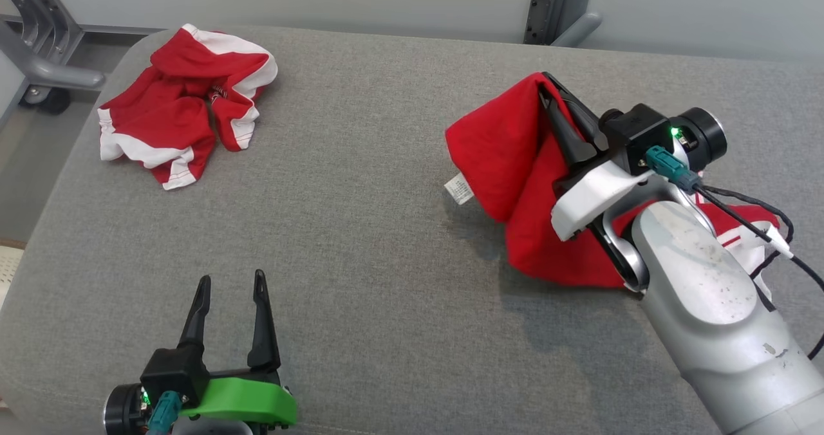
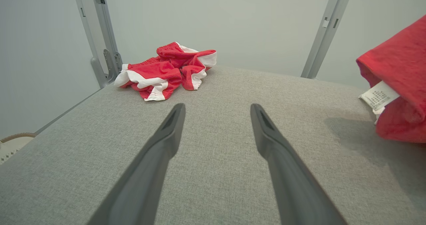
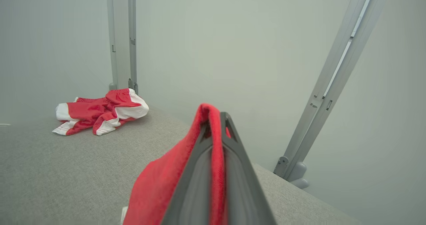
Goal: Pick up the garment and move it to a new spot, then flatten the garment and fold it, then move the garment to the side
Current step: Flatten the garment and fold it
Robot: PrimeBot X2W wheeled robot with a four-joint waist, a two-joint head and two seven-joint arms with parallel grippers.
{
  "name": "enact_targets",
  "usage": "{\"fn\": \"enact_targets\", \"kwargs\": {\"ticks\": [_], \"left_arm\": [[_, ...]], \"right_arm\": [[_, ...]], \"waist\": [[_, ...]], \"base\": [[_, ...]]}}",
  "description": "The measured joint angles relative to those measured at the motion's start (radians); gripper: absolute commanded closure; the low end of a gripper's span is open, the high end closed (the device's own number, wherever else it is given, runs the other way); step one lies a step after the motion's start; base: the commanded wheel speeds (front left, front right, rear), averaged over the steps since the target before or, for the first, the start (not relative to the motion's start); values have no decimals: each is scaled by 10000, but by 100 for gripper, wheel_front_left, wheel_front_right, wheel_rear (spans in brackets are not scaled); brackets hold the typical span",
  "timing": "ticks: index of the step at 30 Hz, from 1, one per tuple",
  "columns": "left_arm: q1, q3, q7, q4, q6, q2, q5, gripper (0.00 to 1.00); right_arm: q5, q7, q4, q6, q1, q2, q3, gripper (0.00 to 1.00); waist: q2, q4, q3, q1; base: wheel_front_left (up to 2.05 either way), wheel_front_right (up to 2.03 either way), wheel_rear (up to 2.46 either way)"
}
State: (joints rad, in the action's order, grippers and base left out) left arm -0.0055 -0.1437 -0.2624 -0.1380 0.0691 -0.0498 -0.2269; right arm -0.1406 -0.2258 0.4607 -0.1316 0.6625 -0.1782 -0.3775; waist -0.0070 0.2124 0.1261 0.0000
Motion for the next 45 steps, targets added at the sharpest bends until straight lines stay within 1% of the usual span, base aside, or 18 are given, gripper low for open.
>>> {"fn": "enact_targets", "kwargs": {"ticks": [2,5,7,10,15,18,21,26,29,31,32,33,34,35,36,37,41,45], "left_arm": [[-2,-29,0,-4,-21,2,2,0],[-23,-128,0,-2,-50,0,2,0],[-72,-221,0,-10,-69,0,-12,0],[-186,-387,0,-33,-71,0,-79,0],[-369,-637,-2,-98,-69,0,-176,0],[-381,-715,0,-121,-27,-2,-222,0],[-382,-736,0,-128,19,-2,-253,0],[-366,-700,-2,-105,75,-2,-265,0],[-366,-683,0,-90,90,-2,-238,0],[-366,-671,0,-94,86,0,-201,0],[-366,-650,-2,-96,67,0,-182,0],[-368,-640,-2,-94,54,0,-176,0],[-367,-631,-2,-96,42,0,-157,0],[-368,-623,0,-98,27,0,-151,0],[-368,-612,0,-107,13,0,-115,0],[-368,-604,0,-117,8,0,-88,0],[-369,-560,-2,-134,-10,0,-17,0],[-360,-512,0,-171,-44,0,31,0]], "right_arm": [[-228,433,-282,0,-119,-238,-224,100],[-529,871,-284,0,-106,-543,-617,100],[-598,1032,88,0,90,-746,-805,100],[-669,999,1078,0,727,-1083,-566,100],[-98,506,3279,0,1920,-1672,794,100],[470,514,4684,0,2198,-1948,1628,100],[1034,456,5756,0,2234,-2180,2474,100],[1847,194,6752,0,1977,-2311,3672,100],[2268,23,6972,0,1841,-2324,4278,100],[2387,-17,7005,0,1806,-2322,4452,100],[2537,-75,7012,0,1766,-2311,4602,96],[2644,-113,7018,0,1724,-2274,4742,85],[2740,-159,7022,0,1674,-2213,4840,80],[2796,-186,7030,0,1641,-2098,4901,68],[2798,-224,7024,0,1621,-1948,4949,41],[2857,-253,6972,0,1616,-1787,4928,0],[2917,-345,6437,0,1607,-1283,4592,0],[2731,-370,5051,0,1461,-968,4157,0]], "waist": [[0,55,13,0],[0,208,62,0],[0,343,119,0],[0,588,213,0],[0,1075,393,0],[0,1364,497,1],[0,1598,589,1],[0,1637,717,0],[0,1456,733,0],[0,1379,736,0],[0,1296,740,0],[0,1209,742,0],[0,1116,744,0],[0,1023,745,0],[0,927,744,0],[0,827,741,0],[0,438,701,0],[0,102,602,0]], "base": [[0,0,0],[0,0,0],[0,0,0],[0,0,0],[0,0,0],[0,0,0],[0,0,0],[0,0,0],[0,0,0],[0,0,0],[0,0,0],[0,0,0],[0,0,0],[0,0,0],[0,0,0],[0,0,0],[0,0,0],[0,0,0]]}}
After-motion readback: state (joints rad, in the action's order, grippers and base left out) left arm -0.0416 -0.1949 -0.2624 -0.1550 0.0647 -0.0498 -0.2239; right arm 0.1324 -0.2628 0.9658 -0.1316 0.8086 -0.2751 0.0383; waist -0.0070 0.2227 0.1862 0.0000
